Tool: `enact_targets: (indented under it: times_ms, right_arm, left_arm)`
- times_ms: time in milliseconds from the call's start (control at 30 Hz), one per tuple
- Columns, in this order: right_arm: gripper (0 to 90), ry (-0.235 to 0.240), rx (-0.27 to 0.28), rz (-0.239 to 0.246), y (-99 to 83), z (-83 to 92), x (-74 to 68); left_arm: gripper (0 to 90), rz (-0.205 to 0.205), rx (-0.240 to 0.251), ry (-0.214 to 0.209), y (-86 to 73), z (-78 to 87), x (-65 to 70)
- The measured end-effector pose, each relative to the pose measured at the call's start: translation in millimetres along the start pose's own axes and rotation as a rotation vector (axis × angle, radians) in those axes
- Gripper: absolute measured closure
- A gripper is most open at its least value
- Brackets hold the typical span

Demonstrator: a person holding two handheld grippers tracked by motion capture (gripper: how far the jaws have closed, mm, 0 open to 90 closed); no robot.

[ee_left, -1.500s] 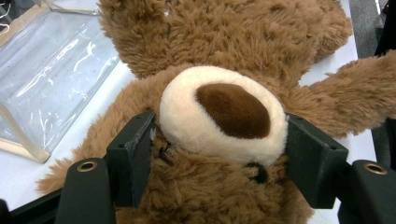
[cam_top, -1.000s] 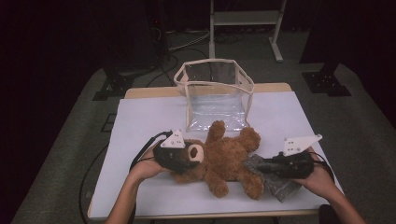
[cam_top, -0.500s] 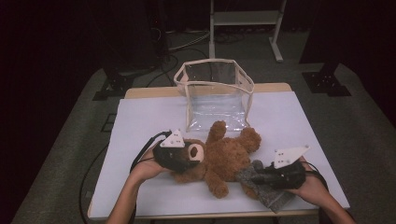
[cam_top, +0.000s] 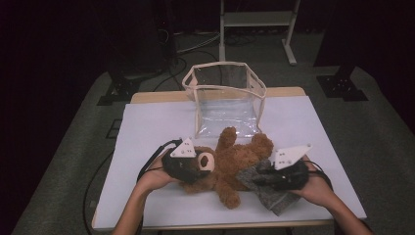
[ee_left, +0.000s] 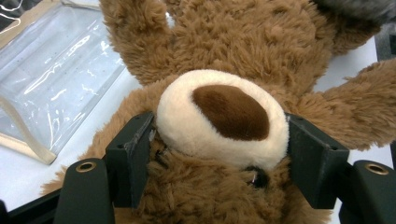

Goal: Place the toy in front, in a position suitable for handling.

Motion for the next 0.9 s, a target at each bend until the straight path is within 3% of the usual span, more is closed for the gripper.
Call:
enact_targets:
  times_ms: [133, 233, 433, 567, 900]
  right_arm:
    - [73.5, 0.019, 0.016, 0.029, 18.8, -18.4, 5.9]
    - [73.5, 0.024, 0.022, 0.038, 21.4, -22.9, 6.1]
    - [73.4, 0.001, -0.002, -0.002, 2.1, -6.5, 5.6]
    - [73.3, -0.012, -0.013, -0.001, 2.9, -0.4, 5.3]
    - [73.3, 0.031, -0.023, 0.113, 50.6, -43.2, 12.2]
  left_arm:
    - [29.9, 0.003, -0.001, 0.000, -1.4, 0.5, 0.3]
    - [29.9, 0.006, 0.005, -0.005, -3.1, 1.6, -0.7]
    - [30.1, 0.000, 0.007, -0.017, -2.8, 1.1, 3.0]
    - [30.2, -0.005, 0.008, -0.022, -2.9, -0.7, 3.3]
    - [30.3, -0.011, 0.015, -0.028, -5.0, -1.9, 5.2]
Point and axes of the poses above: each handheld gripper's, and its own axes: z roughly backward along the jaws, y roughly out of its top, x roughly to its right, the point moved 3 cm from there along -z, roughly forward along the jaws, and after that the axes turned 10 degrees about z, right-handed, at the moved point
